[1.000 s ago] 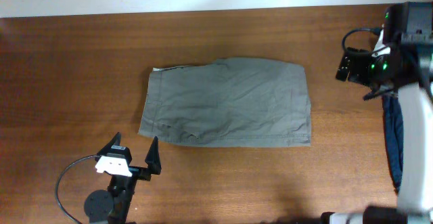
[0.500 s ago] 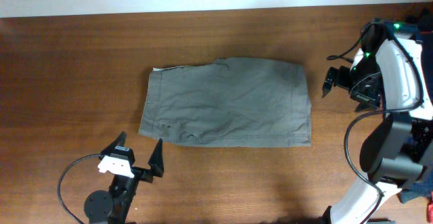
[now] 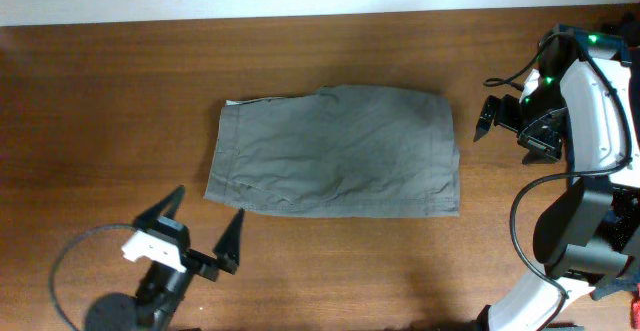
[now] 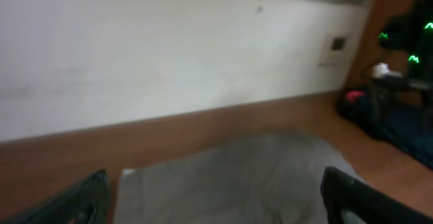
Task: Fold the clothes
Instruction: 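Grasp the left end of the trousers with the left gripper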
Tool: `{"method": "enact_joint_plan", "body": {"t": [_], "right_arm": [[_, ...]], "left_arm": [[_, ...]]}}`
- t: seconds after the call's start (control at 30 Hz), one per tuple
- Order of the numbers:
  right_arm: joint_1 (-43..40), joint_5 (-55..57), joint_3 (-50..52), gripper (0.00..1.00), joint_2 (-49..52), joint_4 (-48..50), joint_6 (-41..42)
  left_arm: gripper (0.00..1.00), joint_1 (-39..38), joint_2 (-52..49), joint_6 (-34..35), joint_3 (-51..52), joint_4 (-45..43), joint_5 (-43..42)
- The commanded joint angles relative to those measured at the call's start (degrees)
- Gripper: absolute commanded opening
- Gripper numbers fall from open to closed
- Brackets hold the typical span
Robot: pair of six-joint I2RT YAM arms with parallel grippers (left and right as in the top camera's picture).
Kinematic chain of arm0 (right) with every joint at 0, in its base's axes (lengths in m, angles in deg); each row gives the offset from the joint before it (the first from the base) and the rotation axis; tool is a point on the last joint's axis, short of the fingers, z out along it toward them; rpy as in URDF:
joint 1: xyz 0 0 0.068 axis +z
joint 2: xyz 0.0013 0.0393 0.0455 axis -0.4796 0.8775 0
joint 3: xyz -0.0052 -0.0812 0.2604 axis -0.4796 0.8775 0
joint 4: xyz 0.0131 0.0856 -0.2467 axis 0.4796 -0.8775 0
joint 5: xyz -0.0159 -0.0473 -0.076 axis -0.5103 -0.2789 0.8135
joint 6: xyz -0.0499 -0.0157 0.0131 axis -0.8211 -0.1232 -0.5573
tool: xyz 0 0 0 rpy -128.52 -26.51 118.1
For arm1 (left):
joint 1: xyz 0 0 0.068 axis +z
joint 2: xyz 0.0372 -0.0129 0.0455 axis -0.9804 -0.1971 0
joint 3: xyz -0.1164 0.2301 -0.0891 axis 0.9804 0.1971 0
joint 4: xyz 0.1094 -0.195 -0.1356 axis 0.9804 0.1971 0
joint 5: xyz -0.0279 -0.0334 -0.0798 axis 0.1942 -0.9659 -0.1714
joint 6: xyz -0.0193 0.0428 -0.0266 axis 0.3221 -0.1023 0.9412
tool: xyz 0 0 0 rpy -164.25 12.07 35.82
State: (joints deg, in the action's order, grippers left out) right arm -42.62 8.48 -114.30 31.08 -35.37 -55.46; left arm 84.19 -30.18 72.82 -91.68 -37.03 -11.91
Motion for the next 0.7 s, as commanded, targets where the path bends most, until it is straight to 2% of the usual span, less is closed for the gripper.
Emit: {"method": "enact_joint_plan", "body": {"t": [0.0, 0.13, 0.27, 0.47, 0.67], "right_arm": [[-0.3, -0.7, -0.2, 0.99, -1.6, -0.1, 0.2], [-0.3, -0.7, -0.2, 0.99, -1.6, -0.5, 0.2], [-0.3, -0.7, -0.2, 0.99, -1.6, -0.4, 0.2], [-0.3, -0.7, -0.2, 0.99, -1.6, -0.4, -0.5], [-0.3, -0.7, -0.2, 0.99, -1.6, -0.4, -1.3]], "left_arm": [[0.99, 0.2, -12.2, -5.4, -11.9, 8.2, 6.2], [0.99, 0.2, -31.1, -11.2, -27.0, 24.2, 6.1], [0.99, 0.2, -48.0, -11.3, -36.4, 31.0, 5.8], [0.99, 0.2, -66.2, -11.3, -38.4, 29.0, 4.5], [0.99, 0.2, -80.2, -11.3, -38.4, 24.2, 4.9]]}}
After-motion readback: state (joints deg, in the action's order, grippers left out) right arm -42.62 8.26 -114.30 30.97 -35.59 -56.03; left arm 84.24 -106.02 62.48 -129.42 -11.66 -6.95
